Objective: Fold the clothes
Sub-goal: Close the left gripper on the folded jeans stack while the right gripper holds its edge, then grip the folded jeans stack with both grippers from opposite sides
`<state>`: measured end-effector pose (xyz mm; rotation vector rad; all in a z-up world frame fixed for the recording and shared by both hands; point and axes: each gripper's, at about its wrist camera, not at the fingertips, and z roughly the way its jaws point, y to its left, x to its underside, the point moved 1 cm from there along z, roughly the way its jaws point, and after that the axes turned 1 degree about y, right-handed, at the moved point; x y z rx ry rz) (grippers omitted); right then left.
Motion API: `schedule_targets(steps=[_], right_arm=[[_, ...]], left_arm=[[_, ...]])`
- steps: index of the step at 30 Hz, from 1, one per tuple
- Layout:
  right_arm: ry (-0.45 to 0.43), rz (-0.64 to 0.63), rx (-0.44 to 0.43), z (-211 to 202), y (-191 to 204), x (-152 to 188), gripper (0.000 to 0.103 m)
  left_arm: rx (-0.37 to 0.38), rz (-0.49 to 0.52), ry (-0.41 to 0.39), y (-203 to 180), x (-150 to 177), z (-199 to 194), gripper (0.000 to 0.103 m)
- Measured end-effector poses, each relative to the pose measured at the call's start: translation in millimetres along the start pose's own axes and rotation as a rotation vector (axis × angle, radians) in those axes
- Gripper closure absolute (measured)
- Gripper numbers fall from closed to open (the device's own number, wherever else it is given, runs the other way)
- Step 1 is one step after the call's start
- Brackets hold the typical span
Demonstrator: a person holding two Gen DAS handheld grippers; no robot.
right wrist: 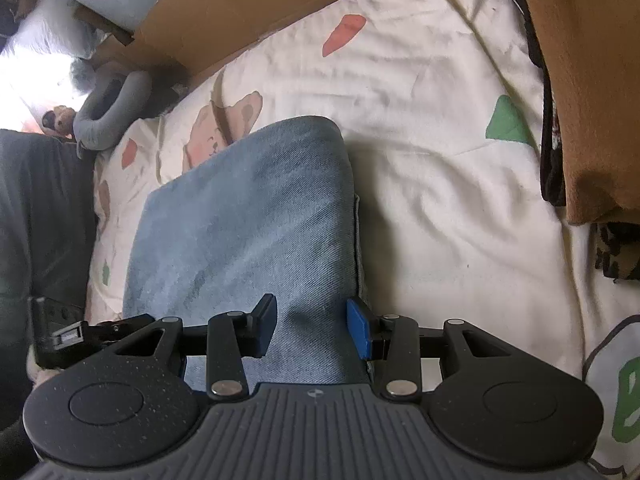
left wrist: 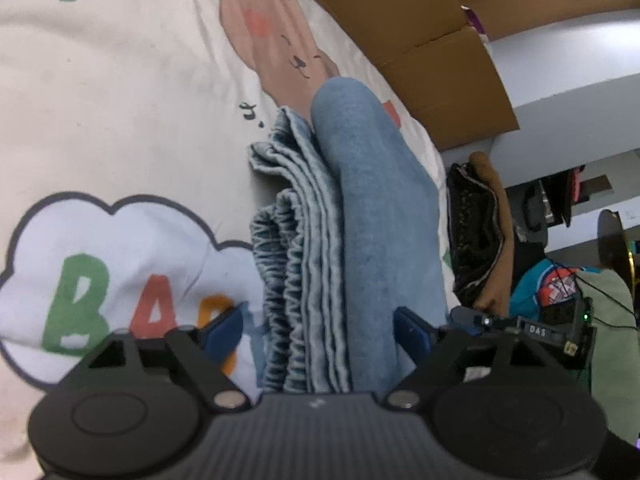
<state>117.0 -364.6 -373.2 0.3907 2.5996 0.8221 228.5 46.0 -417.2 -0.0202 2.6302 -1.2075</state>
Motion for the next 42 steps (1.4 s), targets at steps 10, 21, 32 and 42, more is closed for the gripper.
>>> schedule_targets(steps=[10,21,32,42], right_arm=[[-0.022,0.005,-0.065,1.1,-3.8,1.7,0.047],[-0.059,0.040,-0.167,3.4,-12.6,2.3,0.038],[-0.059,0.050,-0.168,1.9,-12.4,1.6,0.067],[-0.051,0.032,-0.191,-14.1,-6.2,4.4,0.102]], left_arm=[[0.045,0.029,0.062,-7.0,-8.4,9.9,0.024],[0.052,0.001,0.104,-8.3,-19.6,22.5,0.025],[0.066,-0.023,0.095,-8.9,-17.5,19.1,0.049],[0.062,0.010,0.105,-13.7,-15.9,19.2,0.052]])
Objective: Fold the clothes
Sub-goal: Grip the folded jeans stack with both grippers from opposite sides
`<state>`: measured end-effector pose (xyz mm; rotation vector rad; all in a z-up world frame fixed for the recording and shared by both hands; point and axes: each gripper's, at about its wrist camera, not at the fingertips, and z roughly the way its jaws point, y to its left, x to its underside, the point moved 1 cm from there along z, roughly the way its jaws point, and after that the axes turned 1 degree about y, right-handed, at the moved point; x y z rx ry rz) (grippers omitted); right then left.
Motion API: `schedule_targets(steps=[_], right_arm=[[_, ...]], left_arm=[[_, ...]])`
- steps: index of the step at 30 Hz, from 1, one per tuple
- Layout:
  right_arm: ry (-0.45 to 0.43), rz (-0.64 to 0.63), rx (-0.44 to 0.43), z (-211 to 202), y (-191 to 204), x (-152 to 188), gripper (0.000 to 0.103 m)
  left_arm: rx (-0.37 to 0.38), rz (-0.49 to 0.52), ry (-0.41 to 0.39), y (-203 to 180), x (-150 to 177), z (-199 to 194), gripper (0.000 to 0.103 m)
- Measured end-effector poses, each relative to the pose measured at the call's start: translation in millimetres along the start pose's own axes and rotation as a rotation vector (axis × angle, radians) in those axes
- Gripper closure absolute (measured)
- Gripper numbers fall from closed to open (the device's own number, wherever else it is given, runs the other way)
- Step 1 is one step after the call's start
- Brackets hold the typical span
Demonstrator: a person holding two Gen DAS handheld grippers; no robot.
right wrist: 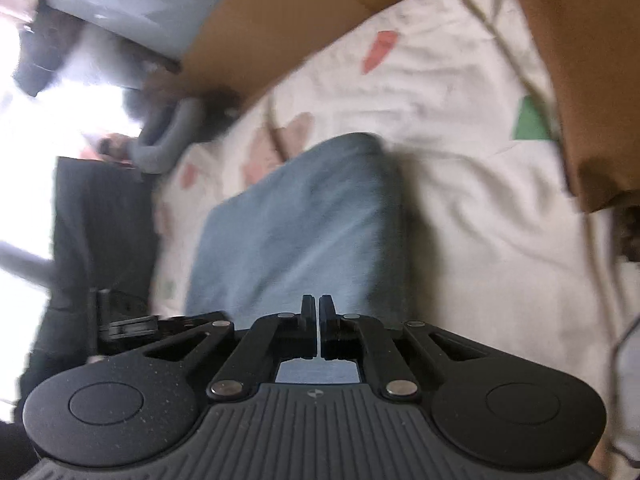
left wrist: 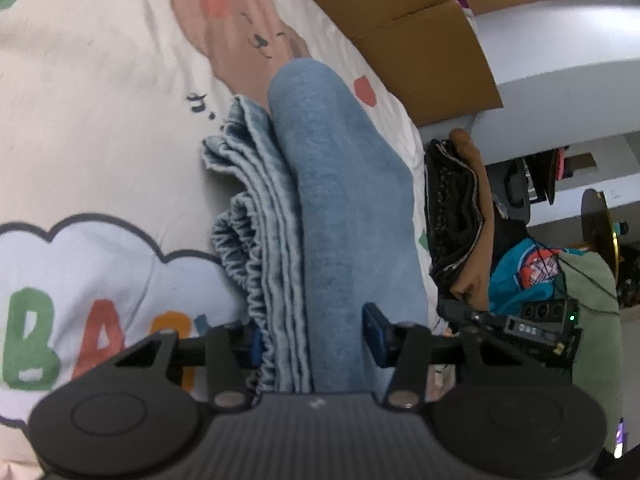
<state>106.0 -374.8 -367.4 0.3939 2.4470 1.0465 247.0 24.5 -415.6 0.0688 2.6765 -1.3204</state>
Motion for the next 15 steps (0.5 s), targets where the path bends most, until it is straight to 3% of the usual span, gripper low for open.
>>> schedule_targets(steps=[1,2,3,5,15], right_arm=[[0.001,0.001,0.006,1.7,-0.9,-0.4,0.101],[0.002,0.001,0.013,3.4,-1.9,-0.8,0.094],[0.002,0.002,0.019,5.1,-2.8,-1.3,0.077],[0.004,0.003,0.032,8.4,-4.7,-2.1,0.057],[0.016,0.002,0.065,21.8,-11.6,-4.8,0.046]], left_arm=[[0.004,-0.007,0.002,1.2,-0.1,0.1,0.052],[0.003,-0.011,0.007,1.4,-0.3,0.8,0.049],[0.001,-0.013,0.011,1.7,-0.7,1.1,0.047],[-0.008,-0.016,0.019,1.9,-1.7,2.8,0.044],[0.052,-0.071,0.029,16.0,-1.9,13.8,0.038]])
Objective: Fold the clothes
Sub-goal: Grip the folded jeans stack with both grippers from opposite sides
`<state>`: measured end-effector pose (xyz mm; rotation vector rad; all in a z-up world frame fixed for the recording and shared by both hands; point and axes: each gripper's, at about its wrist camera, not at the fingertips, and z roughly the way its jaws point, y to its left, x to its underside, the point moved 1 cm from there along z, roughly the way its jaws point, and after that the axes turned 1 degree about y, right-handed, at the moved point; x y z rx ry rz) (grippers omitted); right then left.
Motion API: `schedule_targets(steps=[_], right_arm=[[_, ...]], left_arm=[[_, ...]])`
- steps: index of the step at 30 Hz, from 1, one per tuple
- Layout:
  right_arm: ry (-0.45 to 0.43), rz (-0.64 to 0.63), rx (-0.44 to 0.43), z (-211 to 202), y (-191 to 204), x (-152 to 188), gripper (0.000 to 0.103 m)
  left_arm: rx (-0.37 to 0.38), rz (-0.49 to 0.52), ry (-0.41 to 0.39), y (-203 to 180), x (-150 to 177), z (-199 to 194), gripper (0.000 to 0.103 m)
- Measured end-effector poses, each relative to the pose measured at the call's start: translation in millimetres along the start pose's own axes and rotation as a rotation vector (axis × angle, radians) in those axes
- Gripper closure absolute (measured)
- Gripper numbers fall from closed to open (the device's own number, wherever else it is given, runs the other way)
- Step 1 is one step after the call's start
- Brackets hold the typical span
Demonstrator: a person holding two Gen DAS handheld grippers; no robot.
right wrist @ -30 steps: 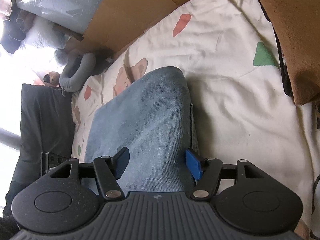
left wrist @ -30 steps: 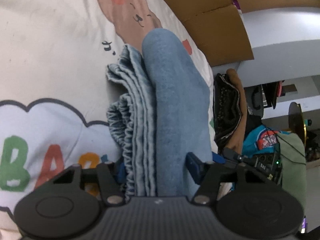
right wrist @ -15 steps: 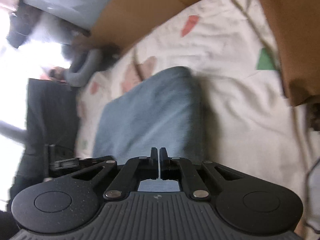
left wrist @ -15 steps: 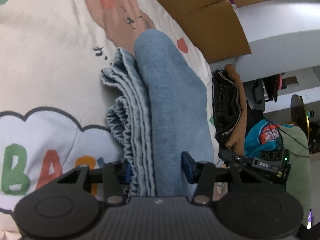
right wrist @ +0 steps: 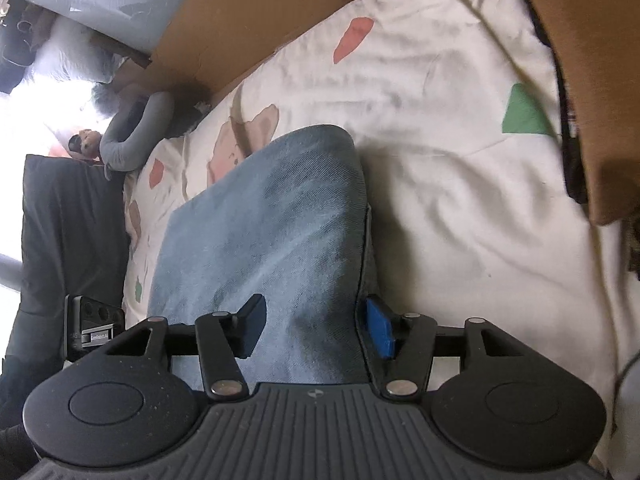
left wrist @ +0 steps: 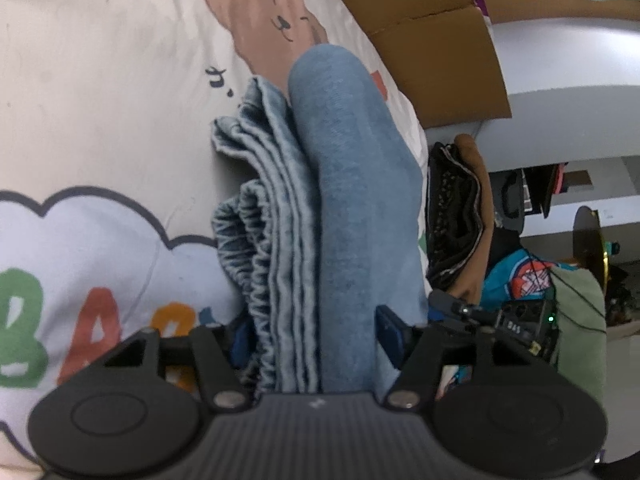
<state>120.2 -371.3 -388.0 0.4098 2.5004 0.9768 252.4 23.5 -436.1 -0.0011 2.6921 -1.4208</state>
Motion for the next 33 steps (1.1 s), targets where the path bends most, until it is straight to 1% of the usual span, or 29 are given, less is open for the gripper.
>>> schedule_targets(steps=[3,4,6,7,9,11,16,20,21,24,30,33], right_arm=[[0.007,-0.005,-0.009,1.9,-0.5,0.1,0.046],[0.009,-0.007,-0.012,2.6,-0.7,0.2,0.048],[0.013,-0.010,-0.019,3.9,-1.0,0.3,0.059],[0.015,-0.012,-0.022,4.5,-1.1,0.3,0.063],[0.020,-0.015,-0.028,5.8,-1.5,0.4,0.075],[0.025,-0.018,-0.036,6.3,-1.9,0.6,0.078],[0.049,-0.001,-0.069,-2.3,-6.7,3.9,0.078],[0.050,0.027,-0.063,3.0,-11.5,4.5,0.072],[0.050,0.027,-0.062,5.3,-11.5,4.1,0.069],[0.049,0.027,-0.057,12.2,-11.3,2.7,0.065],[0.050,0.030,-0.049,25.5,-11.3,0.5,0.062],[0.074,0.042,-0.063,25.5,-14.4,4.8,0.061]], left_arm=[[0.008,-0.009,0.000,0.3,-2.7,5.4,0.039],[0.008,-0.011,-0.001,-0.2,-3.5,7.0,0.040],[0.003,-0.003,-0.004,-1.8,-3.0,6.2,0.046],[0.000,0.001,-0.006,-2.5,-2.8,5.8,0.048],[-0.005,0.007,-0.007,-3.3,-2.5,4.3,0.051],[-0.019,0.023,-0.001,-7.1,-4.0,2.7,0.052],[-0.038,0.045,0.015,-11.6,-7.9,3.0,0.052],[-0.034,0.018,0.028,-4.3,-11.2,7.4,0.047],[-0.031,0.008,0.031,-1.8,-11.8,8.4,0.044],[-0.002,-0.017,0.032,4.5,-12.8,11.7,0.042],[0.022,-0.032,0.029,8.6,-12.1,11.9,0.043],[0.022,-0.027,0.034,9.3,-8.9,9.2,0.044]])
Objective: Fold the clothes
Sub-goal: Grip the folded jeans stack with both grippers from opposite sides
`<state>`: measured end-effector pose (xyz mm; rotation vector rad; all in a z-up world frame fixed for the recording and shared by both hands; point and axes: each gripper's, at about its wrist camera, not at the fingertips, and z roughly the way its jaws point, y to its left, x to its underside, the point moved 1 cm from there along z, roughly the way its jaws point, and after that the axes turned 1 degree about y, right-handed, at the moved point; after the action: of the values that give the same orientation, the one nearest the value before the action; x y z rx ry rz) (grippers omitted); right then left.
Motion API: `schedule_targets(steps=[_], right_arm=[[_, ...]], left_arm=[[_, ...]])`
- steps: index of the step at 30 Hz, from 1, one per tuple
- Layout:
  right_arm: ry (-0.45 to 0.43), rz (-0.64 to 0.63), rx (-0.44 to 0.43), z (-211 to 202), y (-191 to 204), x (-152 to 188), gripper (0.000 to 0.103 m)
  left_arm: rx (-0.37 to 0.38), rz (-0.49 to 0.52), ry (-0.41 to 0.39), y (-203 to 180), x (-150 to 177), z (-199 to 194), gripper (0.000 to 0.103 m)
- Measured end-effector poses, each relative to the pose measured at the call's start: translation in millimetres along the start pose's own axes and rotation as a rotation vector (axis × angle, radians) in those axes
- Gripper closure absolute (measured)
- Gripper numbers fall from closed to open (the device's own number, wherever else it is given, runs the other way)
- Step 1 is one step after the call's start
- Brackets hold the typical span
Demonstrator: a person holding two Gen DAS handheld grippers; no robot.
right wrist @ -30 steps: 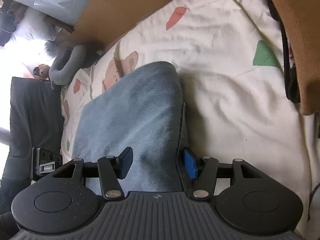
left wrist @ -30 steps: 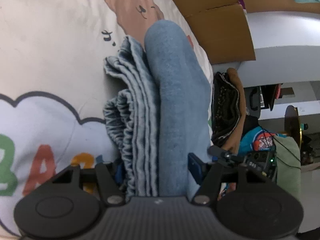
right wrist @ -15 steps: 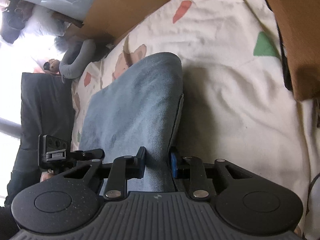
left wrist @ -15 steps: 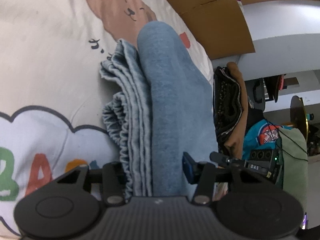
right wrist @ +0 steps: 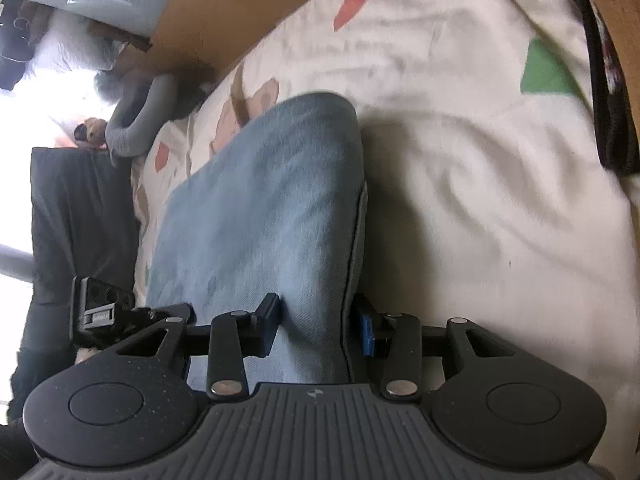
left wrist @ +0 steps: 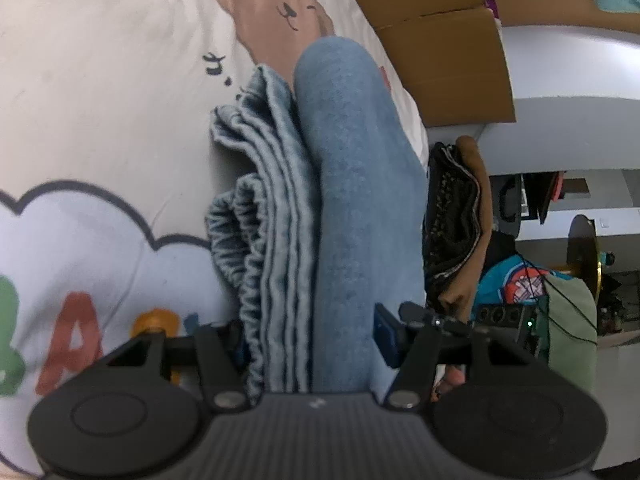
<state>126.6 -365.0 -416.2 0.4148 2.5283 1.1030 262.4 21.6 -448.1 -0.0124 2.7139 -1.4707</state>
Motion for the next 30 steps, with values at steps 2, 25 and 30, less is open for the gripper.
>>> schedule_targets(steps=[2,25,30], right_arm=[[0.016,0.008,-0.009,0.1,-2.2,2.8,0.061],[-0.067,0.006,-0.049,-38.6,55.8,-1.7,0.083],[-0.097,-0.025,-0.076,-69.6,90.9,-13.6,0.083]], left_arm=[[0.000,0.003,0.004,0.5,2.2,-1.7,0.044],[-0.128,0.113,-0.025,-73.0,2.5,-42.7,0.058],[-0.141,0.140,-0.048,-116.3,-3.3,-67.1,0.059]])
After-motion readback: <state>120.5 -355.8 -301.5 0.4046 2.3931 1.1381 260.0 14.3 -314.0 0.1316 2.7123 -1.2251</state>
